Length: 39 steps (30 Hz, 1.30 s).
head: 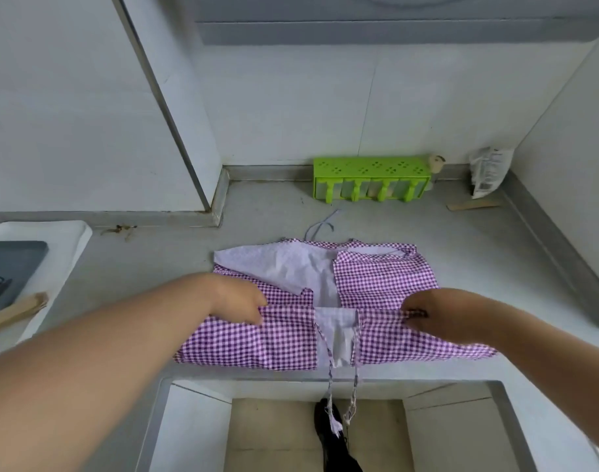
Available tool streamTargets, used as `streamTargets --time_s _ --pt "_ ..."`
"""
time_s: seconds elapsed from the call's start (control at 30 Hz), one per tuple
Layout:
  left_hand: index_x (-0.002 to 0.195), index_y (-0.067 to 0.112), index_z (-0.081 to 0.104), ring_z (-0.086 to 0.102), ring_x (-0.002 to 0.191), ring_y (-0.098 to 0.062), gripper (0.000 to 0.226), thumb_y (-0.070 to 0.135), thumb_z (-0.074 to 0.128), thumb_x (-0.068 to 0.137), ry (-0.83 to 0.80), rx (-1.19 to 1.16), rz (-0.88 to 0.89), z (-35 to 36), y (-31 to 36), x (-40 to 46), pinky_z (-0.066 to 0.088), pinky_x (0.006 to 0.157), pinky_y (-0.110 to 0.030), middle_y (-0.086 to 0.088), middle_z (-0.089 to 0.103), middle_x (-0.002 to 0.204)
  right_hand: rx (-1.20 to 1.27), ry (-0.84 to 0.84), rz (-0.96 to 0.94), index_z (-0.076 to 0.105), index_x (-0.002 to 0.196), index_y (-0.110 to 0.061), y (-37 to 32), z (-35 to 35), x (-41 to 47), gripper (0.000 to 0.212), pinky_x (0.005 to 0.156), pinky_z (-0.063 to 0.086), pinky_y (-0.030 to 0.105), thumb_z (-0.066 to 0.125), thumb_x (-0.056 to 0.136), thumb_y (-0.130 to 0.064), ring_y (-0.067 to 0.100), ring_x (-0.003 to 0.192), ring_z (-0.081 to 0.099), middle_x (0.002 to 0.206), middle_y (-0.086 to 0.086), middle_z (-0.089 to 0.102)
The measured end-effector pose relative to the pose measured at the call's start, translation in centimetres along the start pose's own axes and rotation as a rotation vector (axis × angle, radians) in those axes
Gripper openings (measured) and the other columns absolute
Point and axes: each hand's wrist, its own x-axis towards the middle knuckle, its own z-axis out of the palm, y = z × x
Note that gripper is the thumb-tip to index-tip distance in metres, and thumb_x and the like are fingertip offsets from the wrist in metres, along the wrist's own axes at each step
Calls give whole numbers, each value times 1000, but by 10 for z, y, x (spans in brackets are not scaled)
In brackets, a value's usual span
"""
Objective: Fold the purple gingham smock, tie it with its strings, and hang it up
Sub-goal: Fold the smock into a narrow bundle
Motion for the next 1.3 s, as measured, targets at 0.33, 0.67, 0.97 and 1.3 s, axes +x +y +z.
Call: streamTargets --time_s 0.33,0.67,0.97,1.3 --pt "103 21 66 61 88 -17 29 36 43 109 612 -86 -297 -68 -39 67 50 76 -35 4 62 94 -96 248 95 63 118 -24 31 -64 149 28 94 48 37 47 104 -43 24 113 59 119 -1 60" --pt "151 28 44 40 141 -21 55 51 51 102 579 137 156 -9 -19 164 37 121 -45 2 40 154 -193 300 195 52 133 -24 56 0 250 34 98 47 46 50 102 -35 28 122 50 130 3 50" --pt "166 35 -17 -26 159 -19 93 72 38 102 444 -13 74 9 -22 201 -8 132 -44 1 -33 171 -292 470 -481 42 149 -35 14 16 257 60 77 63 44 68 96 -32 26 98 67 138 6 52" --pt "161 40 -30 -36 155 -19 103 86 34 93 412 -57 51 18 -23 213 -11 131 -51 4 -44 166 848 105 104 70 101 -12 -12 -52 323 20 55 55 27 52 103 -3 18 66 70 84 9 73"
